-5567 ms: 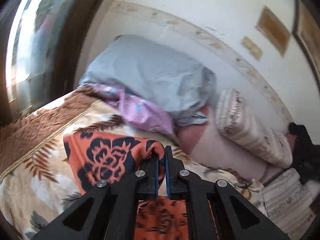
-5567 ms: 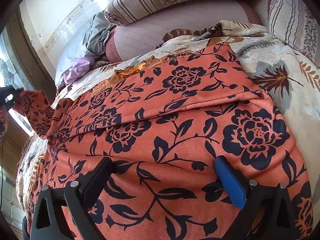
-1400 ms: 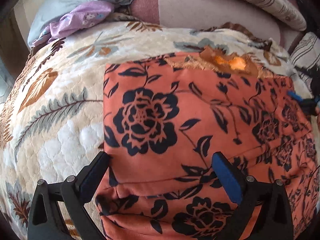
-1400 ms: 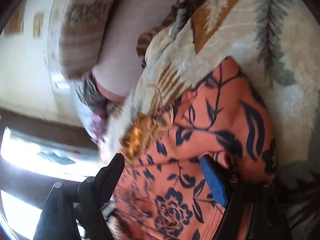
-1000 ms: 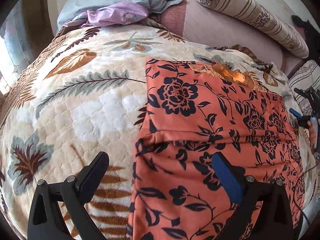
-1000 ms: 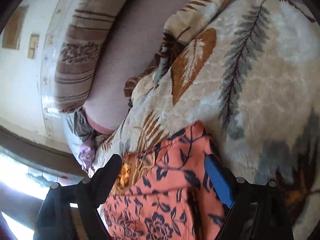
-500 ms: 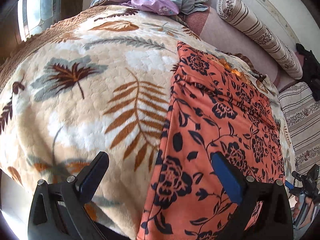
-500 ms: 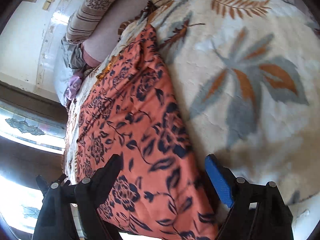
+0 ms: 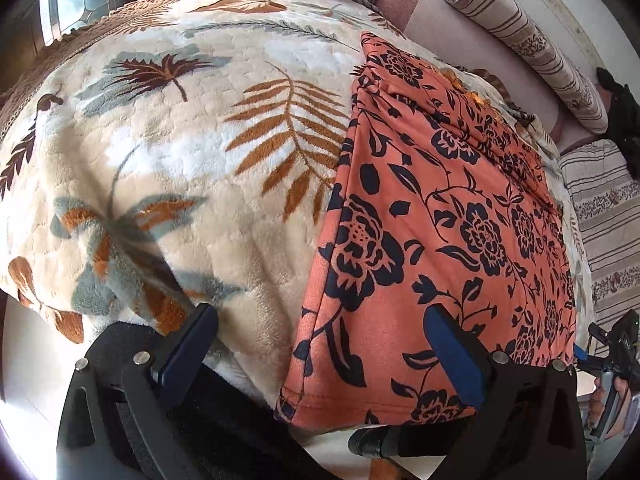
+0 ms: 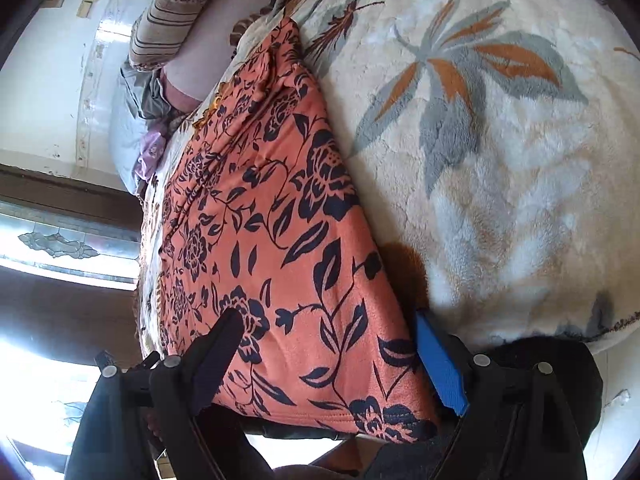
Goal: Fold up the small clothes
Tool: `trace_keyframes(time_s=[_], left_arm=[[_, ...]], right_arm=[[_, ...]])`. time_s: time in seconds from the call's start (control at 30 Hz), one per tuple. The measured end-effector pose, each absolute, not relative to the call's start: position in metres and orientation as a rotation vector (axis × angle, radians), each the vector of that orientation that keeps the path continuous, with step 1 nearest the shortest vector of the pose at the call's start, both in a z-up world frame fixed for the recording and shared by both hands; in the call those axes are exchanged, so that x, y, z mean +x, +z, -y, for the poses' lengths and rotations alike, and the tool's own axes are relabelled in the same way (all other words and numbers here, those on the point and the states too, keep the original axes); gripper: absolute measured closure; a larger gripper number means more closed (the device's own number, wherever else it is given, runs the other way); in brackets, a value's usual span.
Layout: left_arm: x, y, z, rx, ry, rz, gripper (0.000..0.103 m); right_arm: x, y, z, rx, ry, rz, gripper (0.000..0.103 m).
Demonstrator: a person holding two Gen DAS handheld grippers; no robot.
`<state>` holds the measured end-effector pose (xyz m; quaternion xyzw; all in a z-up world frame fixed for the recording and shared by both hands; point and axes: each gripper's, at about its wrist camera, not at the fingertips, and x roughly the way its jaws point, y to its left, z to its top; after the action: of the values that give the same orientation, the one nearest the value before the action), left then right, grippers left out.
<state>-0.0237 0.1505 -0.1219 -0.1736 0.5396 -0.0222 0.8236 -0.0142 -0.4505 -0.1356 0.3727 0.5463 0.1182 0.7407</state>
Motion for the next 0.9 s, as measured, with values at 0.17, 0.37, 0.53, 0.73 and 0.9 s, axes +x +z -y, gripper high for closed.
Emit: trace_keyframes(time_s=[0.17,0.37,0.53,0.73,0.9], left_arm=[[-0.038,-0.125,-0.158,-0.420,-0.054,-1.194,0.001],[-0.043,-0.126,-0.150,-0.370,-0.041,-1.179,0.004],[-0.038,-0.112,-0.140,-0.369,-0.081,-1.109,0.013],[-0.023,-0.134,-0.131,-0.277,-0.069,-1.176,0.013],[-0.032,-0.115,-0.130,-0.321,-0.120,-1.104,0.029]], right_arm=[[-0.024,-0.139,0.441,0.792,0.331,-1.214,0.015],[-0.022,-0.138,0.436,0.782,0.349,-1.222,0.017],[-0.026,-0.136,0.439,0.789,0.339,-1.213,0.030],[-0.026,-0.138,0.439,0.765,0.341,-1.208,0.030],[-0.026,-0.136,0.441,0.738,0.329,-1.209,0.030]])
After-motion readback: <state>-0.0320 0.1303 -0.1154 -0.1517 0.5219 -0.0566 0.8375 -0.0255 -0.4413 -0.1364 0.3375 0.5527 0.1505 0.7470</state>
